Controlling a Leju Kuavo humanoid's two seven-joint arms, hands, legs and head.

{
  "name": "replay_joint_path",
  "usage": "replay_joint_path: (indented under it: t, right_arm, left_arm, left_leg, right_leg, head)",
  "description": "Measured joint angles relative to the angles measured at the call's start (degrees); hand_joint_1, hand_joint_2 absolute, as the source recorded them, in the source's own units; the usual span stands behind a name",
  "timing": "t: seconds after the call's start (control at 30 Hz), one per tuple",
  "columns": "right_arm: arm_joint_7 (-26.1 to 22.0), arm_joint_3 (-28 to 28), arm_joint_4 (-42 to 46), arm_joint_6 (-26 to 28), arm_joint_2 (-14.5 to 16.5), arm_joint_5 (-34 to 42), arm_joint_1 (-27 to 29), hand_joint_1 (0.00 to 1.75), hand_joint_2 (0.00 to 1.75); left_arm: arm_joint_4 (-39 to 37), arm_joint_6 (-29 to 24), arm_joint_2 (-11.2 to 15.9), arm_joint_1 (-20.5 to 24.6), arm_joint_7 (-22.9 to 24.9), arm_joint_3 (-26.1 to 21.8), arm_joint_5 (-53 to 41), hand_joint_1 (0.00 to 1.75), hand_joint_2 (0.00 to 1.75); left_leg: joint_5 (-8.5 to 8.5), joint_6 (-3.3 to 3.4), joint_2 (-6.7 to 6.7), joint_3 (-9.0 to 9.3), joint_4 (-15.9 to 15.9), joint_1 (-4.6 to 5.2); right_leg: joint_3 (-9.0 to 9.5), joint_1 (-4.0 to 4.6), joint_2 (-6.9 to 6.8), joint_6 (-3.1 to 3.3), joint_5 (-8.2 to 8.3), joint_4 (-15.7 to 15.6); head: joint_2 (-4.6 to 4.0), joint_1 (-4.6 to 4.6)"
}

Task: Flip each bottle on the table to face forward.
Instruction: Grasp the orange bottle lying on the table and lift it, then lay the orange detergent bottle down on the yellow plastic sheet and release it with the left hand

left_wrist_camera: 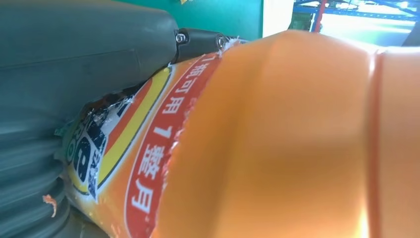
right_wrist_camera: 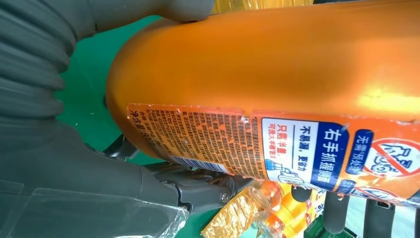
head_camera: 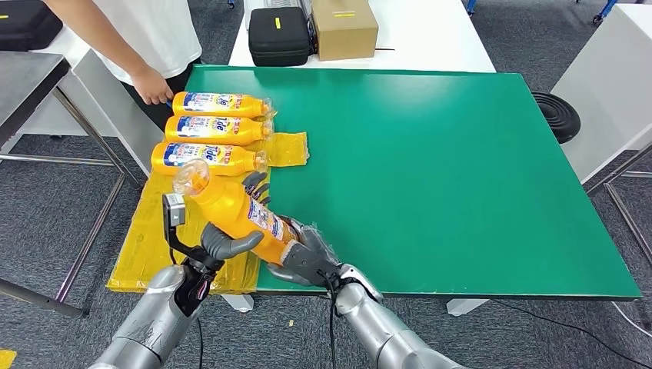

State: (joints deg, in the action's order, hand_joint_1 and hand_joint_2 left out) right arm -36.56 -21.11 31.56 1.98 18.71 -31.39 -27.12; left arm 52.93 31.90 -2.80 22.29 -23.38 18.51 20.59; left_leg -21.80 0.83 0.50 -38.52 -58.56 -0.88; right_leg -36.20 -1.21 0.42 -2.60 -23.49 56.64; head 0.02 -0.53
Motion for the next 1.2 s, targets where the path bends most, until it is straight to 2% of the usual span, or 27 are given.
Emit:
replay_joint_path:
  t: [0.03, 0.5, 0.53, 0.6, 0.63, 0.67, 0.73, 1.07, 1.2]
  right_arm:
    - [0.01, -0.1, -0.08, -0.07, 0.0, 0.05, -0.06, 1.75, 1.75]
    - [-0.35, -1.71, -0.51, -1.21, 0.11, 0.58, -1.12, 1.75, 1.75]
    - [-0.37, -1.85, -0.55, -1.24, 0.13, 0.6, -1.2, 1.46, 1.75]
    - [-0.39, -2.08, -0.62, -1.26, 0.13, 0.64, -1.35, 0.59, 1.75]
    - [-0.39, -2.15, -0.67, -1.28, 0.13, 0.66, -1.4, 0.15, 1.31]
    - [-0.28, -2.19, -0.74, -1.29, 0.13, 0.65, -1.42, 0.0, 0.87]
    - [0.34, -2.25, -1.01, -0.96, 0.13, 0.64, -1.38, 0.0, 0.0]
    - [1.93, -2.23, -1.82, 0.98, 0.0, 0.89, -1.24, 0.0, 0.0]
    - [2.15, -2.22, -1.31, 1.98, -0.47, 1.33, -0.81, 0.0, 0.0]
  left_arm:
    - [0.2, 0.34, 0.0, -0.18, -0.2, -0.15, 0.04, 1.75, 1.75]
    - [5.2, 4.6, 0.8, -2.7, -2.54, -1.82, -0.39, 1.75, 1.75]
    - [5.45, 4.66, 0.87, -2.79, -2.58, -1.91, -0.53, 1.75, 1.75]
    - [5.83, 4.84, 0.96, -2.92, -2.68, -2.06, -0.81, 1.75, 1.75]
    - [5.94, 4.92, 0.98, -2.95, -2.73, -2.12, -0.97, 1.75, 1.75]
    - [6.1, 5.02, 1.01, -2.96, -2.78, -2.15, -1.19, 1.75, 1.75]
    - [6.61, 4.89, 1.03, -2.92, -2.92, -2.15, -2.22, 1.75, 1.75]
    - [7.9, 0.5, 1.62, -1.8, -3.34, -2.12, -8.36, 1.75, 1.75]
    - [7.84, -5.25, 2.31, -0.17, -3.32, -2.0, -15.37, 1.75, 1.75]
  left_leg:
    - [0.0, 0.0, 0.0, 0.0, 0.0, 0.0]
    - [0.0, 0.0, -0.01, 0.01, 0.0, 0.0]
    - [0.0, 0.0, -0.01, 0.01, 0.0, 0.0]
    - [0.0, 0.0, -0.01, 0.01, 0.0, 0.0]
    - [0.0, 0.0, -0.01, 0.01, 0.0, 0.0]
    - [0.0, 0.0, -0.01, 0.01, 0.0, 0.0]
    - [0.0, 0.0, 0.0, 0.0, 0.0, 0.0]
    - [0.01, 0.0, -0.01, 0.01, 0.0, 0.0]
    - [0.01, 0.01, 0.0, 0.0, 0.0, 0.0]
  right_leg:
    - [0.0, 0.0, 0.0, 0.0, 0.0, 0.0]
    - [-0.02, 0.0, 0.01, 0.0, 0.0, 0.0]
    - [-0.02, 0.0, 0.01, 0.0, 0.0, 0.0]
    - [-0.02, 0.0, 0.01, 0.0, 0.0, 0.0]
    - [-0.02, 0.0, 0.01, 0.0, 0.0, 0.0]
    - [-0.02, 0.0, 0.0, 0.0, 0.0, 0.0]
    - [-0.02, 0.0, 0.0, 0.0, 0.0, 0.0]
    - [-0.02, 0.01, 0.0, 0.0, 0.01, 0.0]
    - [-0.03, 0.0, 0.0, 0.0, 0.01, 0.0]
  head:
    - [0.0, 0.0]
    - [0.0, -0.01]
    - [0.0, -0.01]
    - [0.0, -0.01]
    - [0.0, -0.01]
    - [0.0, -0.02]
    - [0.0, 0.0]
    - [0.0, -0.01]
    - [0.0, 0.01]
